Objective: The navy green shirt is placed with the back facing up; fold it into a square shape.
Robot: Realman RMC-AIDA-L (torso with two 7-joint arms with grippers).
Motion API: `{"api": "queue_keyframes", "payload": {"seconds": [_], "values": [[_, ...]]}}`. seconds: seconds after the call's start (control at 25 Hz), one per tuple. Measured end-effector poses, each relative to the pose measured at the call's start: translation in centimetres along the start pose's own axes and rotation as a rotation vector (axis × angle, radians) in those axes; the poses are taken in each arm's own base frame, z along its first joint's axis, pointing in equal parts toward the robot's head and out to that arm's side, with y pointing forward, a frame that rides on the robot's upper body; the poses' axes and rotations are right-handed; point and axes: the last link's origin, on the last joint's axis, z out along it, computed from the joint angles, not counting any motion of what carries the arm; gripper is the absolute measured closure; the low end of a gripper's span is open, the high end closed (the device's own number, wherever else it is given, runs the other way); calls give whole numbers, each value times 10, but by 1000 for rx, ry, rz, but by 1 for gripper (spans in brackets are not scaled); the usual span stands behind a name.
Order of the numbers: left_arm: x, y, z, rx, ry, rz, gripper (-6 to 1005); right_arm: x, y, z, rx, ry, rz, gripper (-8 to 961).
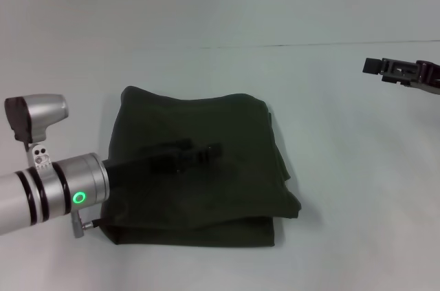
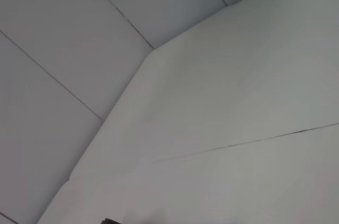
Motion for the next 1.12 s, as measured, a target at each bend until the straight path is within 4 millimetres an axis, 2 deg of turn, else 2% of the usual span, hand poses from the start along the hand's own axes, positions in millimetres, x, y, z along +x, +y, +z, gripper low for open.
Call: {"api": "queue_keyframes", "payload": {"seconds": [0.32,0.6,0.92,1.12], "values": [[3,1,3,1,-34,32,66,-1,1,1,-3,1,0,85],[8,13,-2,-96,-12,31,67,0,0,0,-2,2,-3,85],[5,5,21,2,-30,13,67,2,1,2,-3,3,-1,85],[4,8,28,-3,-46,30,68,4,0,2,-3,3,1,85]]}}
